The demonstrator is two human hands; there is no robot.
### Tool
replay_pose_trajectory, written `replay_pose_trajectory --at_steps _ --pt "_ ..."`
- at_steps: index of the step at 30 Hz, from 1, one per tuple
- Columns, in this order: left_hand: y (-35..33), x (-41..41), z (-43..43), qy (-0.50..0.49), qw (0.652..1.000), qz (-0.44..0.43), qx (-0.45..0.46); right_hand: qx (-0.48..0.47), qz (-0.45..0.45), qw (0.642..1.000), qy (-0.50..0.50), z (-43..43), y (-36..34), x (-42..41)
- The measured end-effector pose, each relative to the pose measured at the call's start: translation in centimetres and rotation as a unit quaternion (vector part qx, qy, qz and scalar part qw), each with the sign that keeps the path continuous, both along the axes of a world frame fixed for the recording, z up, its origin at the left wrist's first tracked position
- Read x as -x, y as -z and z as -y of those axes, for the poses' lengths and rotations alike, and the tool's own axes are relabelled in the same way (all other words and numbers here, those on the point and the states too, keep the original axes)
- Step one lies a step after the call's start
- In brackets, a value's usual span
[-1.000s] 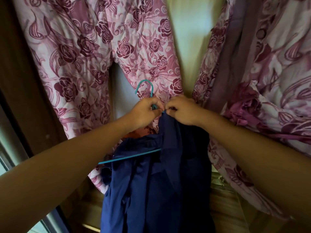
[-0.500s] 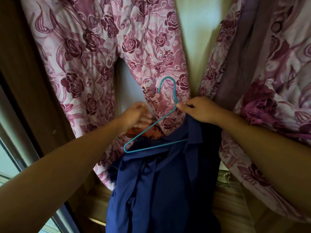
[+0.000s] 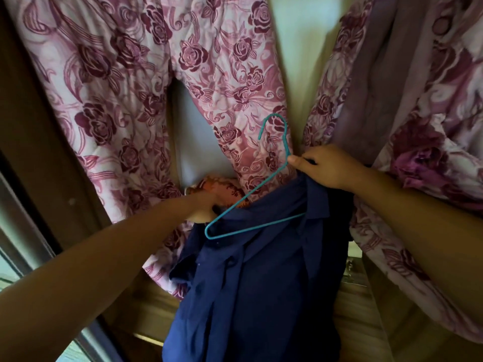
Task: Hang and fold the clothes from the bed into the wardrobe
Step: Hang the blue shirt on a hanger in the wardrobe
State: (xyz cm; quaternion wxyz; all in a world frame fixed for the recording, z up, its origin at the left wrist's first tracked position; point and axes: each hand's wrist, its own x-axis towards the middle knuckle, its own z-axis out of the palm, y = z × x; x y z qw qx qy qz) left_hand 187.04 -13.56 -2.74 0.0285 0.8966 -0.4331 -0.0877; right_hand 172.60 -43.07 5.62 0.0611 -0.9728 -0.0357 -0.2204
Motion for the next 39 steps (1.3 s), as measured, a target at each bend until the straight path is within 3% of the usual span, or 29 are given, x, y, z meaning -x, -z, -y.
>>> replay_pose_trajectory --at_steps 4,8,12,14,15,16,19,22,23,25,29,34,36,38,39 --pt "-1.3 -1.3 -2.2 -0.063 0.988 0.103 0.092 0.019 -0.002 1.0 0.02 1.0 0.0 0.1" --pt "-3.3 -1.5 -3.2 -0.182 0.962 0.092 0.179 0.034 0.042 0.997 0.058 1.5 -0.4 -0.4" --pt "-4.1 -0.1 -3.6 -0.212 0.937 0.136 0.241 -0.007 0.103 0.992 0.075 1.2 -1.2 -0.6" --pt "-3.5 1.3 -2.6 -0.228 0.934 0.061 0.268 -0.028 0.114 0.99 0.076 1.3 -1.4 -0.6" --pt "-2.8 1.9 -2.2 -0.238 0.923 -0.018 0.302 -0.033 0.114 0.99 0.076 1.4 -1.4 -0.5" --pt "-2.2 2.5 -1.8 -0.25 0.895 -0.119 0.349 -0.034 0.112 0.99 0.078 1.7 -1.3 -0.5" --pt "-0.8 3.8 -1.5 -0.268 0.769 -0.386 0.433 -0.06 0.109 0.989 0.081 2.8 -1.2 -0.3" --pt "0.2 4.0 -1.8 -0.22 0.722 -0.518 0.402 -0.102 0.135 0.983 0.074 3.1 -1.6 0.0" --pt "0.6 4.3 -1.6 -0.193 0.739 -0.524 0.377 -0.112 0.136 0.981 0.075 3.0 -1.7 0.0" --pt "1.5 5.3 -0.6 -0.138 0.814 -0.476 0.303 -0.126 0.132 0.98 0.078 2.7 -1.8 -0.3" --pt "3.0 8.0 3.1 -0.061 0.928 -0.298 0.217 -0.146 0.133 0.978 0.067 1.8 -1.7 -0.5" --pt "4.5 9.2 4.8 -0.029 0.93 -0.227 0.286 -0.167 0.131 0.976 0.055 1.7 -1.8 -0.2" --pt "3.7 8.7 4.2 -0.038 0.933 -0.155 0.323 -0.164 0.128 0.977 0.051 1.9 -1.9 0.2" --pt "2.3 7.6 3.1 -0.062 0.903 -0.12 0.407 -0.152 0.114 0.98 0.055 2.1 -1.7 0.5" --pt "1.4 7.0 2.3 -0.074 0.877 -0.145 0.453 -0.146 0.105 0.982 0.056 2.1 -1.6 0.5"
